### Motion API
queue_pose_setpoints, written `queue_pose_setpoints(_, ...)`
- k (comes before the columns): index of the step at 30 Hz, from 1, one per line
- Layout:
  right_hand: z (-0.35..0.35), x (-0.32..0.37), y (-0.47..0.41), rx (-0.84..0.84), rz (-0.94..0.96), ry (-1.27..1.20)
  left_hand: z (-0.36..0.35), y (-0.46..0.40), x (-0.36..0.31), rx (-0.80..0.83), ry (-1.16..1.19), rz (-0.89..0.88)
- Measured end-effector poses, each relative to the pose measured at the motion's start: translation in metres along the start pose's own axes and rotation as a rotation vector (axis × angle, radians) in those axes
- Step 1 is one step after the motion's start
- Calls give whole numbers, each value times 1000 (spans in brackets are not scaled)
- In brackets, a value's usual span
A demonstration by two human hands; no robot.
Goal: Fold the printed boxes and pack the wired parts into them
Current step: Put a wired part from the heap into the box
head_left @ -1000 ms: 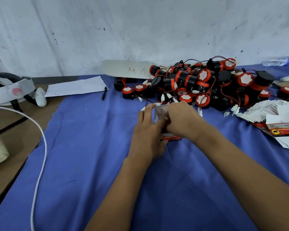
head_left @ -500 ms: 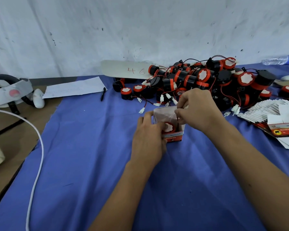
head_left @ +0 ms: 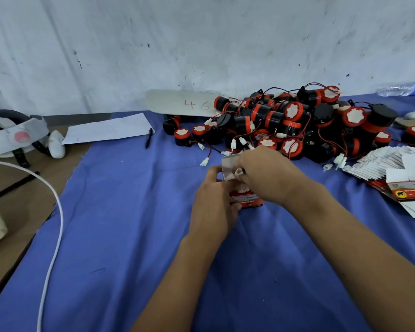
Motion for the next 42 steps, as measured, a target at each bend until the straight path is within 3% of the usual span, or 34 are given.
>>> queue_pose_setpoints(5, -9, 11, 7, -105, -87, -14, -5, 0, 6, -37, 175, 28)
queue_pose_setpoints(12, 13, 15, -2, 34, -143, 11, -6, -1, 5, -10, 90, 15)
queue_pose_setpoints(18, 1, 21, -12, 44, -115, -34, -6, -1, 10, 6, 70, 12)
queue_pose_setpoints(23, -19, 11, -11, -16, -206, -113, -8, -4, 14, 5, 67, -47)
queue_pose_setpoints(27, -22, 8, -7, 42, -90, -182, -9, -4, 18, 7, 74, -54)
queue_pose_setpoints(33, -25, 9, -6, 121, -4, -65, -2, -4, 25, -32, 206, -171)
queue_pose_setpoints(39, -30, 9, 6, 185, -4, -74, 5, -3, 25, -27, 341, -172)
queue_pose_setpoints(42, -22, 13, 11, 172, -106, -252, 10, -3, 26, -57, 357, -184)
Point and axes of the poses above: each hand's wrist, its own y-axis away from the middle knuckle, its own z-axis out of the back of the hand, x = y × z, the point moved 1 cm from there along -y, towards the middle knuckle, and after that the axes turned 14 degrees about y, right-handed, at the moved point
